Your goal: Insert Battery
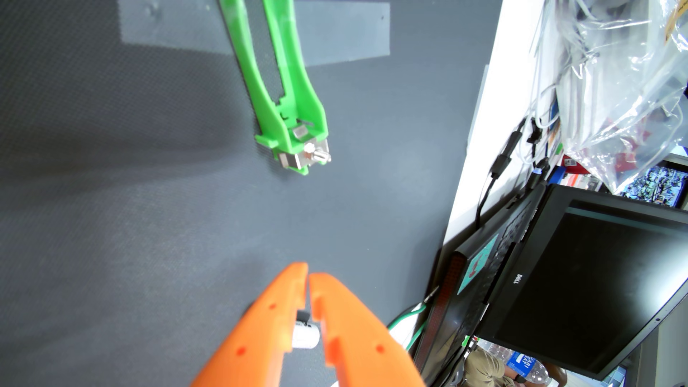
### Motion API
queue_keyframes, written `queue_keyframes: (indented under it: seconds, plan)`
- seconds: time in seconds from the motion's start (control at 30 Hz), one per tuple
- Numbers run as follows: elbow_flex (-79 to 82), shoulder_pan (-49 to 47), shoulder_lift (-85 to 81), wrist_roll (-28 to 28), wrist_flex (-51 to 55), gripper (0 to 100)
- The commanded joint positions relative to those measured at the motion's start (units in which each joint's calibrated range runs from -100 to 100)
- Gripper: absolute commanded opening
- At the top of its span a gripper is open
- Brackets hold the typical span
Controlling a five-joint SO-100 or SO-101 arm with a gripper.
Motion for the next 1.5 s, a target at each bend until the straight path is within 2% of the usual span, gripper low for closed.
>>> queue_keyframes:
  seconds: [0.0,1.2,1.47]
  plan:
    - [-0.24,0.32,-0.24,-0.23,-0.57,2]
    - [-0.33,-0.87,0.09,0.08,-0.65,2]
    - [-8.26,-0.87,7.34,0.29,-0.65,2]
